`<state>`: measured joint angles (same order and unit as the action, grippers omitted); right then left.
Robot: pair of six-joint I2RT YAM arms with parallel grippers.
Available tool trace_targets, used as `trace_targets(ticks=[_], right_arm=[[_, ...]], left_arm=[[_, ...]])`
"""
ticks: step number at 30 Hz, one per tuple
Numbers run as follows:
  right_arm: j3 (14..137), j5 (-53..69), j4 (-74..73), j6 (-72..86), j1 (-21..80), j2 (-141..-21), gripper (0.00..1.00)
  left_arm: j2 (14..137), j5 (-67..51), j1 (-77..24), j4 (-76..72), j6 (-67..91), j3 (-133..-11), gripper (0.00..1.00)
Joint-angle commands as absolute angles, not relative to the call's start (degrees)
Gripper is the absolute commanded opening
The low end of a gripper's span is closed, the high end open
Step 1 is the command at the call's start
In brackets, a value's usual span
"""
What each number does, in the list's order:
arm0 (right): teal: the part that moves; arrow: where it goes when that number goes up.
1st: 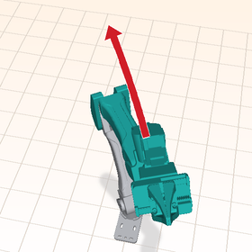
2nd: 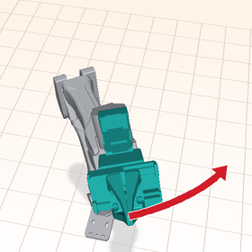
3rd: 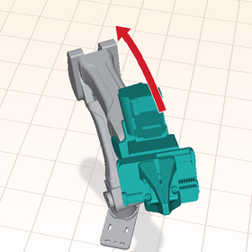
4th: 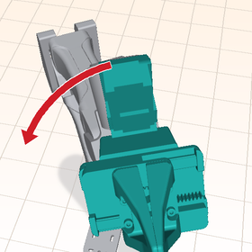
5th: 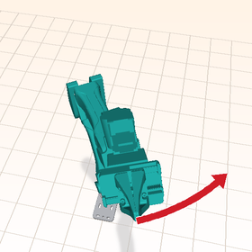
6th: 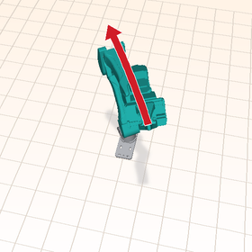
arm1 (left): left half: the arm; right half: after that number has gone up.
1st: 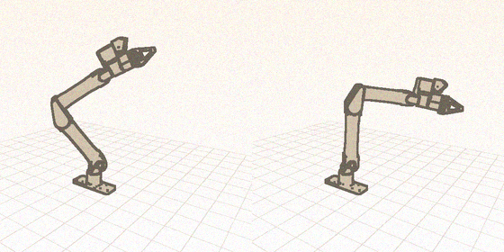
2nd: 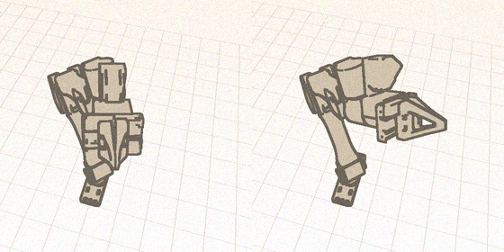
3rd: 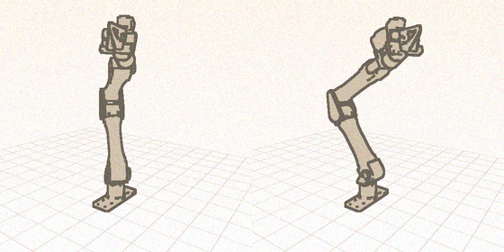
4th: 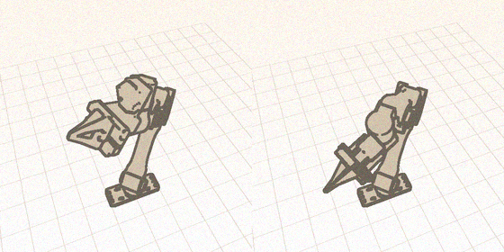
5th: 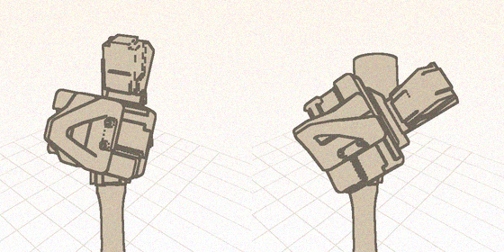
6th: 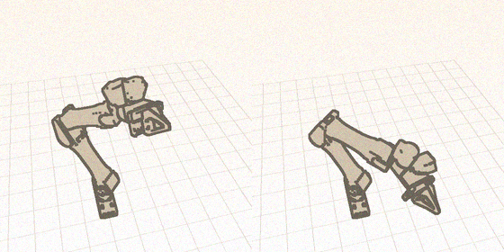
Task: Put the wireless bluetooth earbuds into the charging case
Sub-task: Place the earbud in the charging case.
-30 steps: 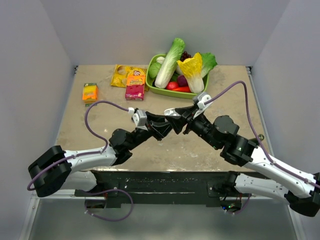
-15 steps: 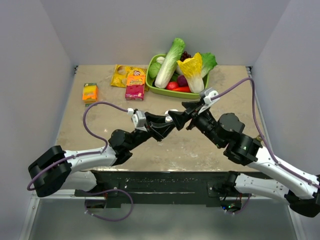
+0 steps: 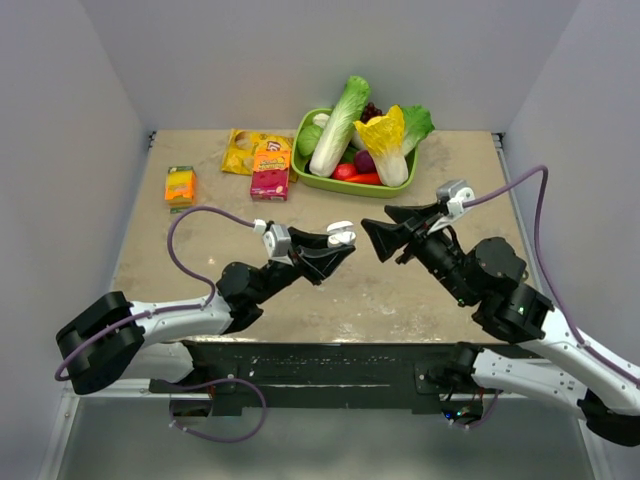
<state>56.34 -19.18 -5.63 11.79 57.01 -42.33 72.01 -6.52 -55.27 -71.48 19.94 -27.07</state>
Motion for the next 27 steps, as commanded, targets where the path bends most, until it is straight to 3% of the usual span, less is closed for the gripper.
trace_targets(ticks=[1,3,6,27], right_arm=[[56.43,-17.51,-9.13,12.92,56.87,-41.75,0.58],[56.78,-15.22,-10.02,12.83,56.87,-42.45,0.49],[57.48,-11.08,-11.95,12.57,56.87,-44.20,0.47],[57.22,-9.84,-13.71,11.25,56.87,-48.16,0.42]], left_arm=[[70.84,-4.57,-55.37,-75.94,19.16,-26.54,0.00],[70.93,-4.31,-55.37,-75.59,18.99,-26.80,0.00],[71.01,-3.69,-55.37,-74.45,18.90,-27.42,0.00],[71.19,-4.22,-55.37,-73.30,18.90,-27.25,0.00]])
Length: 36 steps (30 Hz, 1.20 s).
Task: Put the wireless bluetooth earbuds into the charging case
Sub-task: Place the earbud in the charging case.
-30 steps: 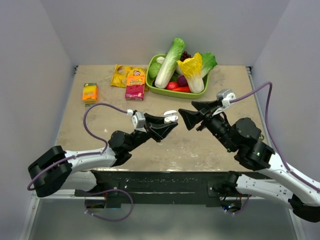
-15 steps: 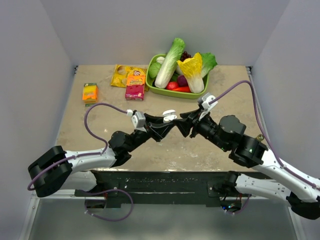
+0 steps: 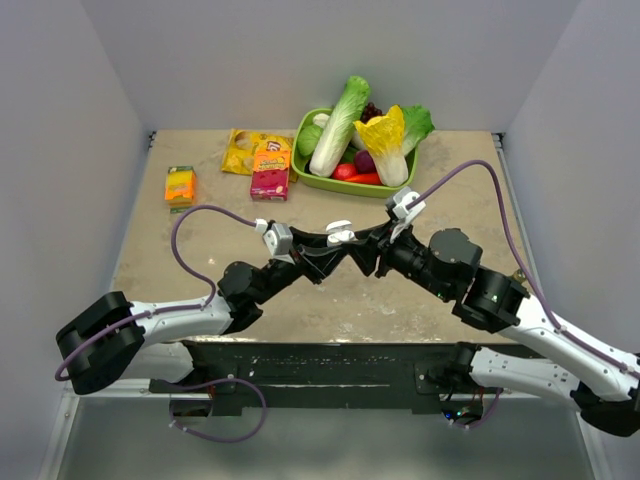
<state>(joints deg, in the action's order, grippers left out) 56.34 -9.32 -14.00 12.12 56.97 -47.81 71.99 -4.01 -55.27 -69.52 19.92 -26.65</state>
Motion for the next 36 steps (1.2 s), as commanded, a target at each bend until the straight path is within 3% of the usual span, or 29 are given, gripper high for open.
trace_targets(ticks=[1,19,29,36], right_arm=[[57.22,-9.93,-13.62,11.25,56.87,-48.34,0.42],[57.74,-12.31,-12.04,10.90,56.87,-49.66,0.35],[58.54,-13.27,-11.87,10.90,56.87,-48.87,0.45],[58.80,-17.14,-12.83,11.07,56.86,-47.81,0.44]], left_arm=[[71.10,-4.48,-55.37,-73.39,18.90,-27.33,0.00],[71.63,-6.85,-55.37,-74.36,18.54,-26.54,0.00],[71.90,-7.03,-55.37,-74.44,18.46,-26.37,0.00],[71.72,-7.21,-55.37,-74.62,18.54,-26.28,0.00]])
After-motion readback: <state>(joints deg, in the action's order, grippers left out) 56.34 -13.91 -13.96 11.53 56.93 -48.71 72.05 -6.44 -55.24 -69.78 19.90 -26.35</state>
